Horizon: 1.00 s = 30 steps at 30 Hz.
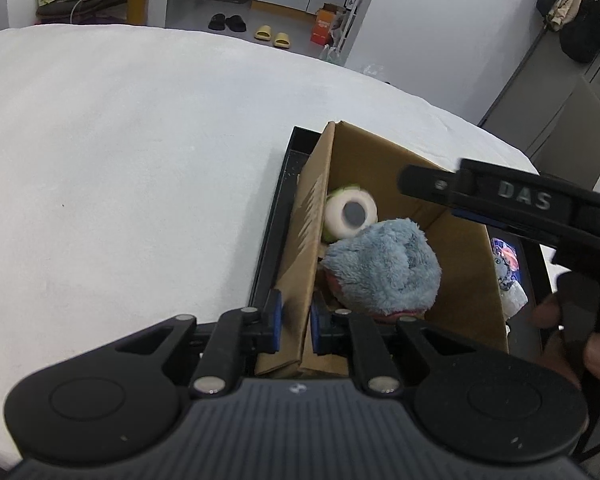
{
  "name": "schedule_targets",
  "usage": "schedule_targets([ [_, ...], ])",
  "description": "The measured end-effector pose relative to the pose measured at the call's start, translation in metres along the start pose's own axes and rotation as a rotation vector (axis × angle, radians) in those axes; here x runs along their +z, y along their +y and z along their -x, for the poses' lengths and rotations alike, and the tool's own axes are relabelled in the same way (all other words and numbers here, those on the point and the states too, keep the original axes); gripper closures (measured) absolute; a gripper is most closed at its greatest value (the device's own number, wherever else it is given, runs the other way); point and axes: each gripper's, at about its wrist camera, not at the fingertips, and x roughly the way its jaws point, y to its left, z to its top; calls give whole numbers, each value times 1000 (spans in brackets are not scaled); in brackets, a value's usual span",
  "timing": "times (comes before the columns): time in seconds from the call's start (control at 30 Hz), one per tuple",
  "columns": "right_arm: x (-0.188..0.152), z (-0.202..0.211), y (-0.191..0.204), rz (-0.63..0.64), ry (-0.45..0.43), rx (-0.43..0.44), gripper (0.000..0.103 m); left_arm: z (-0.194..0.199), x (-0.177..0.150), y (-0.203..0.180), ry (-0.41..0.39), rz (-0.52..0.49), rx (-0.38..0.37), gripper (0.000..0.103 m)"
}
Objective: Organize soft objects
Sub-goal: 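Carry the hamburger plush with the right tool and drop it into the box, then withdraw the right tool and move it over the black-and-white item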
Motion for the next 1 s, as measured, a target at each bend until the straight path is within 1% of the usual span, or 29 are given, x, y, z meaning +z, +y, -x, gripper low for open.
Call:
schedule_targets([
  [0.07, 1, 5, -3, -9, -3, -10, 42, 0, 0, 0, -3, 1, 4, 91],
  [0.23, 0, 19, -4, -51, -6, 3, 42, 0, -2, -2, -4, 3, 19, 91],
  [0.37, -3, 23, 1, -44, 30, -27, 42, 0, -1, -5, 0, 1, 30, 91],
  [0.53, -12, 26, -3, -66, 66, -10, 42, 1, -2, -6, -2, -3, 42, 91],
  [0.7, -19, 34, -12, -71, 82, -19, 42, 5, -2, -12, -19, -22, 65, 90],
  [0.9, -27, 52, -26, -64, 67, -22, 36, 7, -4, -26, -25, -74, 108, 84],
  [1.0, -32, 59, -34, -71, 62, -20, 35, 7, -5, -32, -19, -78, 137, 73],
])
